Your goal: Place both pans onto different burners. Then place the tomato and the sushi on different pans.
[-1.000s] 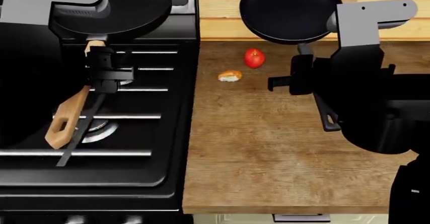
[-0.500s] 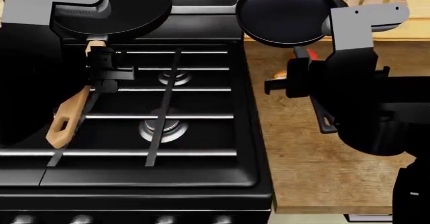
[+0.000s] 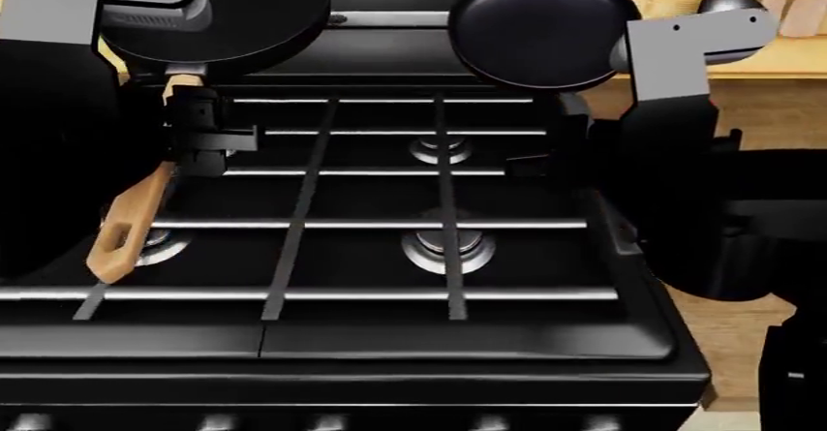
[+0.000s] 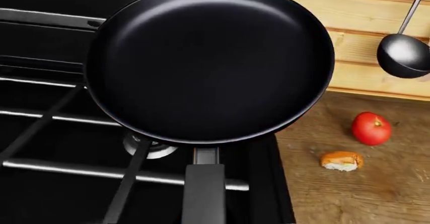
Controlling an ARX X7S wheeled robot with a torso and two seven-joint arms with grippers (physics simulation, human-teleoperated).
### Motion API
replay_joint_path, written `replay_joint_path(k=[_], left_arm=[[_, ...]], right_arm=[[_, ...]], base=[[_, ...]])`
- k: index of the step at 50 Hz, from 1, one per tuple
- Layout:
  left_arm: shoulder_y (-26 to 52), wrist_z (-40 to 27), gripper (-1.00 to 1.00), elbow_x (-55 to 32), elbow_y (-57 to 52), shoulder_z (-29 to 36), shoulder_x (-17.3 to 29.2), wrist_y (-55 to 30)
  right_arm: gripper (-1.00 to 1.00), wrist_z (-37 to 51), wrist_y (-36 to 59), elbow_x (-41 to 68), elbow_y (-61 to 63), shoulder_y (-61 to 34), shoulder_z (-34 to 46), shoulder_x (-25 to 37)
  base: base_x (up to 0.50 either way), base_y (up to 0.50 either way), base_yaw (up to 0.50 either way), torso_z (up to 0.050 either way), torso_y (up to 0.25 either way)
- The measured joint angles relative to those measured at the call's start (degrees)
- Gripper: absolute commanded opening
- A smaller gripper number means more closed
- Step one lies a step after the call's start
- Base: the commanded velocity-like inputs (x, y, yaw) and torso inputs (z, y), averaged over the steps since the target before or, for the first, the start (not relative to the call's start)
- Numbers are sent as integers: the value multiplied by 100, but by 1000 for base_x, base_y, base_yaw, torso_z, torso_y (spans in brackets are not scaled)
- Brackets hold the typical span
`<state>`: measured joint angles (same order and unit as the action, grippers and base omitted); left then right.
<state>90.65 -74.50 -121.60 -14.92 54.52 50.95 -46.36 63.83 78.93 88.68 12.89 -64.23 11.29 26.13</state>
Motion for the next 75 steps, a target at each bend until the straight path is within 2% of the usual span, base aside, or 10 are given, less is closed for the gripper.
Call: replay_joint_path(k=[17, 34, 55, 75], left_arm=[[-9, 20, -100, -1, -21, 18, 21, 16], [6, -4, -100, 10, -20, 26, 58, 20], [-33, 22, -100, 11, -55, 45, 91, 68], [-54, 58, -100, 34, -56, 61, 121, 93]], right_arm=[[-100, -37, -101, -20, 0, 14, 135, 50], [-100, 494, -81, 566, 72, 75, 164, 147], [-100, 1713, -482, 2328, 928, 846, 98, 709], [-100, 2071, -885, 2788, 1093, 1077, 277, 998]], base=[[0, 500, 0, 1, 4], [0, 0, 0, 2, 4], [0, 0, 0, 1, 5], [0, 0, 0, 2, 4]])
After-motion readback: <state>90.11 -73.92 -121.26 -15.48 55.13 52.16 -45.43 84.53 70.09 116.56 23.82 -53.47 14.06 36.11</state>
